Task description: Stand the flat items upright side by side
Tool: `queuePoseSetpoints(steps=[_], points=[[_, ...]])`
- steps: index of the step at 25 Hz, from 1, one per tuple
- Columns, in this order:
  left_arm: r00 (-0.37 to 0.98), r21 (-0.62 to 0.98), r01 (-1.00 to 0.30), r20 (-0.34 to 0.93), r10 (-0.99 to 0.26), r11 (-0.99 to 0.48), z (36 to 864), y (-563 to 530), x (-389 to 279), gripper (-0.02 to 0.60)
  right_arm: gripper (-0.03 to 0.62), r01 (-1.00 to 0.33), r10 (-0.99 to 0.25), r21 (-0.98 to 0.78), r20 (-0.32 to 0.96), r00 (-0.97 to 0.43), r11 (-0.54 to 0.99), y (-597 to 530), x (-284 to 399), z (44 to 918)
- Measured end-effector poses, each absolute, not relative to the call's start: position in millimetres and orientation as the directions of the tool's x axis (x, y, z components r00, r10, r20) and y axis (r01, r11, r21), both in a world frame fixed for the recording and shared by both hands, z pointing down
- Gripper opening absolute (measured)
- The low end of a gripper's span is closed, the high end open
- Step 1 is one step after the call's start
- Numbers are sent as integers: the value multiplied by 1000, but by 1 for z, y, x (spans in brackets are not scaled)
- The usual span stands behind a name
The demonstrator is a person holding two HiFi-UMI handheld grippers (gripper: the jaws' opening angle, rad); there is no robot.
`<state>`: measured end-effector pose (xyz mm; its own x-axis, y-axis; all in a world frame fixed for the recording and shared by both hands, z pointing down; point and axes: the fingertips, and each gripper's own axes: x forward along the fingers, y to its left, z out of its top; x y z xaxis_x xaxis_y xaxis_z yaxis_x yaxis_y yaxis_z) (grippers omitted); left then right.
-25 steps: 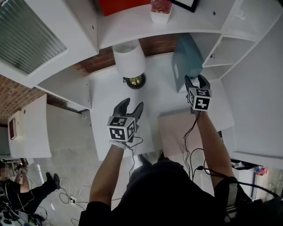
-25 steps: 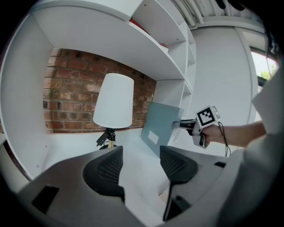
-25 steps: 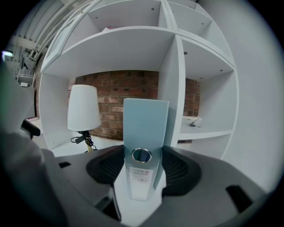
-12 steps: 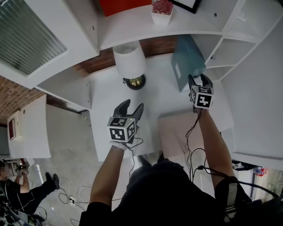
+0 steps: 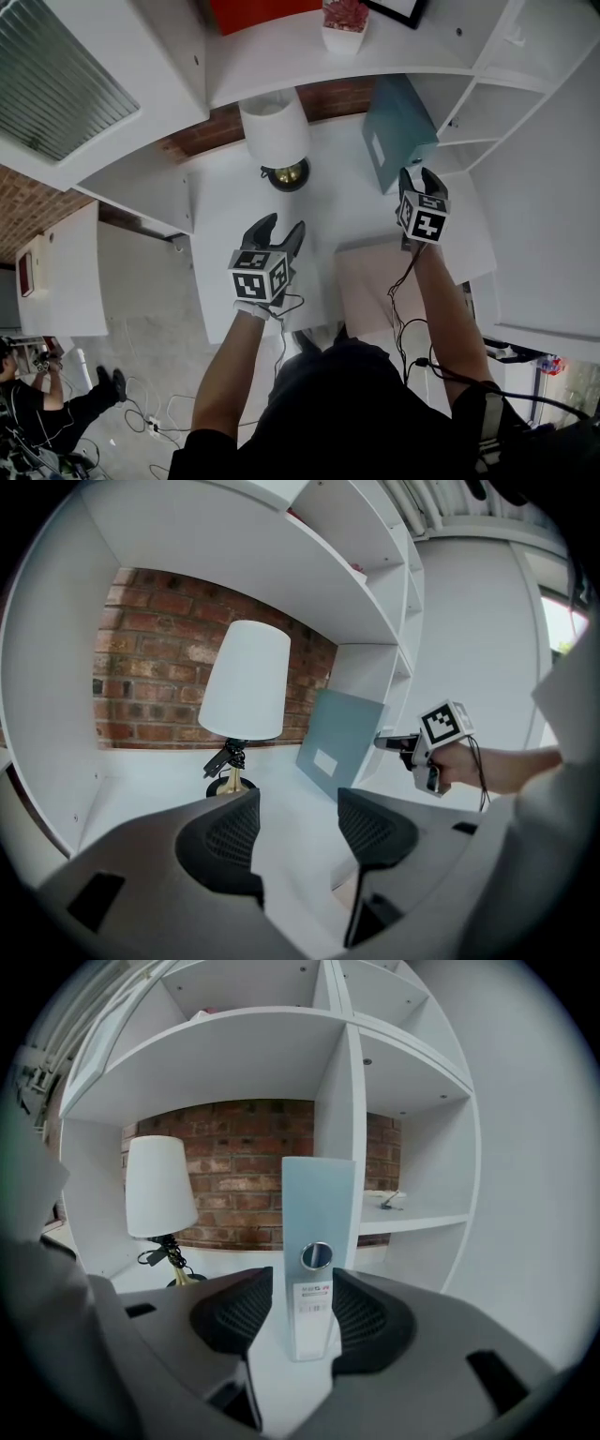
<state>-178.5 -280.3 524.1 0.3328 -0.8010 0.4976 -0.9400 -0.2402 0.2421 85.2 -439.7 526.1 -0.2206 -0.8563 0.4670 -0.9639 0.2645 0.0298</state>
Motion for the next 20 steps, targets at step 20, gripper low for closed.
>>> queuePoseSetpoints(steps=[20], points=[[308,275,-943,506,-806,-187,533,-282,-192,258,189,-968,-870,80,462,-175,238,-477,84,532]])
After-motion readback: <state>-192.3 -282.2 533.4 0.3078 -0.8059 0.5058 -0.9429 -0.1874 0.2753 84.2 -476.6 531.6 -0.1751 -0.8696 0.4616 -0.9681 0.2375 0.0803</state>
